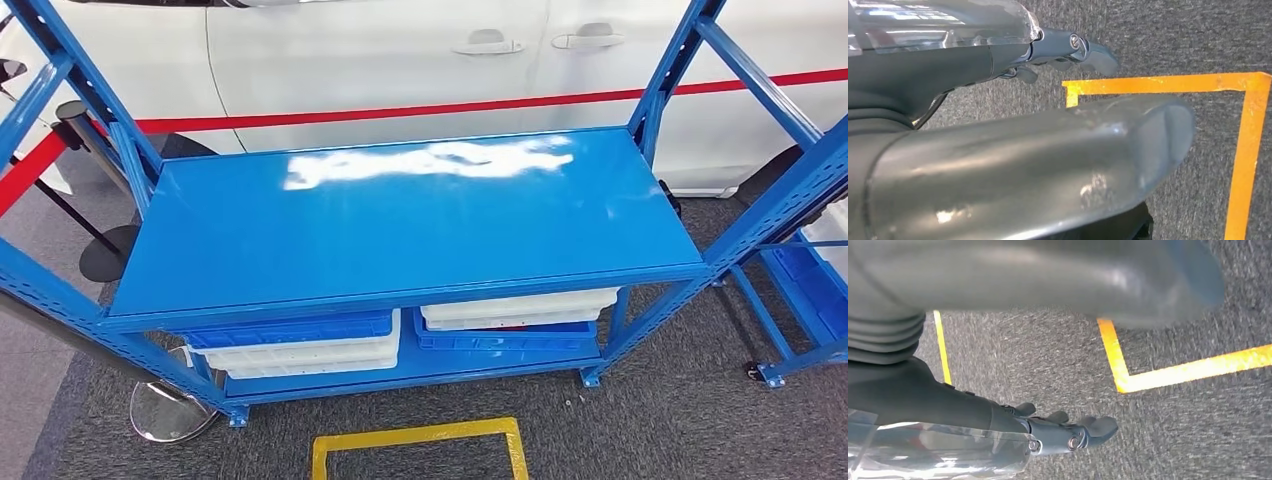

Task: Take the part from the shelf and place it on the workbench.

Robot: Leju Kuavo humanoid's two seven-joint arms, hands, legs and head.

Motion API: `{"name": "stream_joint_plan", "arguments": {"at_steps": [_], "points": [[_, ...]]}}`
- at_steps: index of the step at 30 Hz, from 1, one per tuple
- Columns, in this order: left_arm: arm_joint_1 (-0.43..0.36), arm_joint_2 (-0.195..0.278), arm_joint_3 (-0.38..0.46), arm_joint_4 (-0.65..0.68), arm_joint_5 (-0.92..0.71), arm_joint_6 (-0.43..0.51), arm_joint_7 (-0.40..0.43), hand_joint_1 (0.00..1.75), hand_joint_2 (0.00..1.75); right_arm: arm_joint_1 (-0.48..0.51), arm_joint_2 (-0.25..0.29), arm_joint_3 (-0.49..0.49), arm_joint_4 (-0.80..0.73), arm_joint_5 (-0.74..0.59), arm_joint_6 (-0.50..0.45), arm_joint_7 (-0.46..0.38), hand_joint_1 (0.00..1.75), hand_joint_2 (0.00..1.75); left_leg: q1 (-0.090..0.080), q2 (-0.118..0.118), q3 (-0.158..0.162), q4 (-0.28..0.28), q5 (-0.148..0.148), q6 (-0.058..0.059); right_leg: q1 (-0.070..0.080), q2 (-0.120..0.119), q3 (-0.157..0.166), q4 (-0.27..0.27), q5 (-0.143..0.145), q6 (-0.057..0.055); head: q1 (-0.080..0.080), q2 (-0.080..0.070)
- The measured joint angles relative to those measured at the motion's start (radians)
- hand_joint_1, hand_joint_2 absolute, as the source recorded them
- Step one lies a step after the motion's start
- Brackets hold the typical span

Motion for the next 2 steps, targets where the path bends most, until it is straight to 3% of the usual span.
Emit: {"name": "stream_joint_plan", "arguments": {"at_steps": [2], "points": [[0.0,0.0,0.0,0.0,0.0,0.002,0.006,0.0,0.0,0.0,-0.001,0.0,0.0,0.0,0.007,0.0,0.0,0.0,0.001,0.0,0.001,-0.002,0.001,-0.002,0.001,0.0,0.0,0.0,0.0,-0.002,0.0,0.0]]}}
